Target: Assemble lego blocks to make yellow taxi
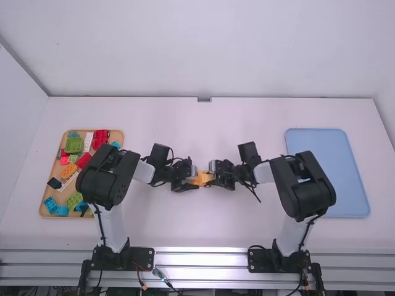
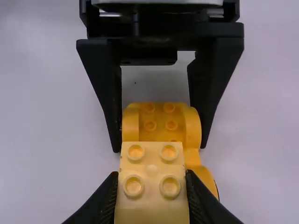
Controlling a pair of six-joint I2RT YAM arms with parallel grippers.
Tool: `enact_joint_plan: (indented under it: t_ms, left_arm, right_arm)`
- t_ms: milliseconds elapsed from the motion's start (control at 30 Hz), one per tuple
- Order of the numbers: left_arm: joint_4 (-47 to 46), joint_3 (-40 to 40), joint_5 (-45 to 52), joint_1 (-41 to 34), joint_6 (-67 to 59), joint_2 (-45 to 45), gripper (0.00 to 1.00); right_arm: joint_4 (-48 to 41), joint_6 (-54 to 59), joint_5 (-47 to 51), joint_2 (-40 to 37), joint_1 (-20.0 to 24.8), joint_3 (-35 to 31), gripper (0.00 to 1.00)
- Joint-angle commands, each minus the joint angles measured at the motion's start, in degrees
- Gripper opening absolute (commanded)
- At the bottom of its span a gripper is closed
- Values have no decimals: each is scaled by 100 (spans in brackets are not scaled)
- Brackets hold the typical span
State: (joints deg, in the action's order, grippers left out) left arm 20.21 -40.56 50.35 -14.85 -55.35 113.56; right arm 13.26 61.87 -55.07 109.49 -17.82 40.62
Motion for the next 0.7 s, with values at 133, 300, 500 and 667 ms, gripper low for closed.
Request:
enact_joint_plan:
  t_ms: [133, 300, 500, 667]
  left_arm:
    - [-341, 76, -133, -15, -317, 79, 50]
    - [-372, 68, -136, -15, -275, 79, 51]
    - [-372, -7, -133, -15, -109, 79, 54]
    - [-326, 7, -136, -15, -107, 79, 54]
  right_arm:
    - [42, -42, -61, 76, 57, -48, 12]
    - [-24, -57, -57, 76, 48, -48, 12]
    - [-74, -61, -44, 76, 4, -59, 12]
    - [-175, -57, -42, 76, 22, -57, 13]
